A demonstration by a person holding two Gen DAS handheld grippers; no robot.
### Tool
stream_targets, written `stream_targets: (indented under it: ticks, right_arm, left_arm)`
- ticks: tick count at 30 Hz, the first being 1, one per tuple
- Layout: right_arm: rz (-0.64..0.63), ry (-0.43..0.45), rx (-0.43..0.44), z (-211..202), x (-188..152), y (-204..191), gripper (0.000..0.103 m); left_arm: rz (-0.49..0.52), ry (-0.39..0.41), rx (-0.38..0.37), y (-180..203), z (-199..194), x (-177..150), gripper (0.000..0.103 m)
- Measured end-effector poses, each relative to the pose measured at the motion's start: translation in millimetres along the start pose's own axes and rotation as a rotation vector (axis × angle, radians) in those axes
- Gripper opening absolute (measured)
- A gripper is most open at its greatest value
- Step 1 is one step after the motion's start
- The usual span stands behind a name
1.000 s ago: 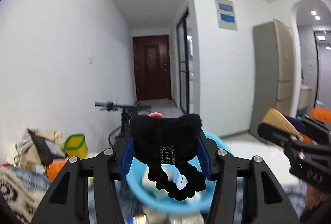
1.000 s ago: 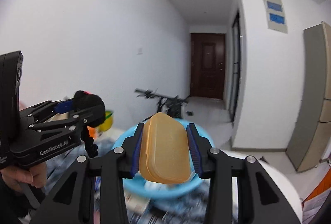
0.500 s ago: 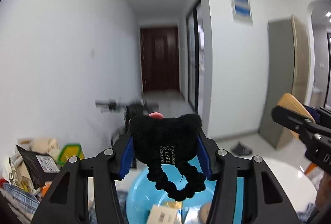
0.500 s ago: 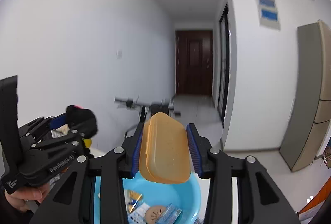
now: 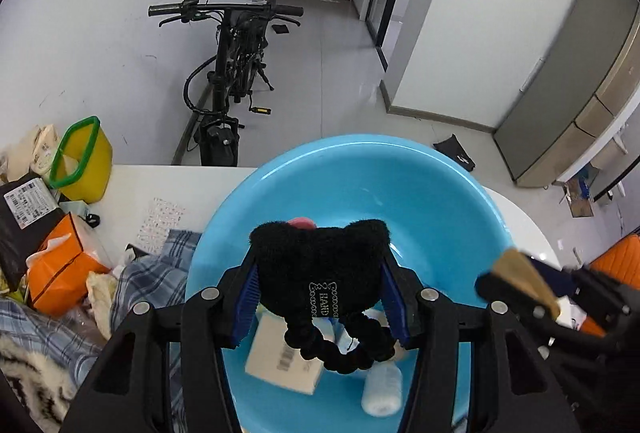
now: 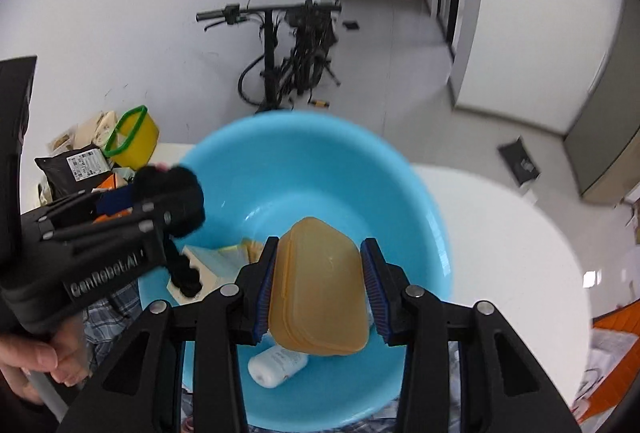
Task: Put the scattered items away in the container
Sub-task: 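Carry the hair tie with the left tool while the right tool carries the soap box over the blue basin, then open the left tool over the basin while the right tool releases the soap box inside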
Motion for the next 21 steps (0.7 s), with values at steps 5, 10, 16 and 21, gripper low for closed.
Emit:
stream_targets:
  ticks: [5, 10, 16, 21]
  right_arm:
    - [0.015, -0.029, 0.004, 17, -6, 12, 0.039]
    - [0.003, -0.069, -0.027, 36, -12, 14, 0.039]
    - [0.019, -0.134, -0.001, 71, -37, 15, 0.039]
    - [0.004, -0.143, 0.012, 80, -45, 11, 0.039]
  left_arm:
    - [0.01, -0.043, -0.099, 4, 26, -4, 0.056]
    - [0.048, -0.047, -0.024, 3, 53, -1, 0.056]
    - [-0.032, -0.097, -0.054, -13, 79, -2, 0.072]
    - [-0.095, -0.068, -0.092, -25, 78, 1, 0.08]
Point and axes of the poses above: each gripper's, at about its wrist camera, not at the fingertips, and z roughly the way its jaws point, y to its right, x to its top, the point moved 9 cm from there along z, roughly the way its jaws point, and after that the axes turned 12 degrees about -z, right-handed, at the moved point
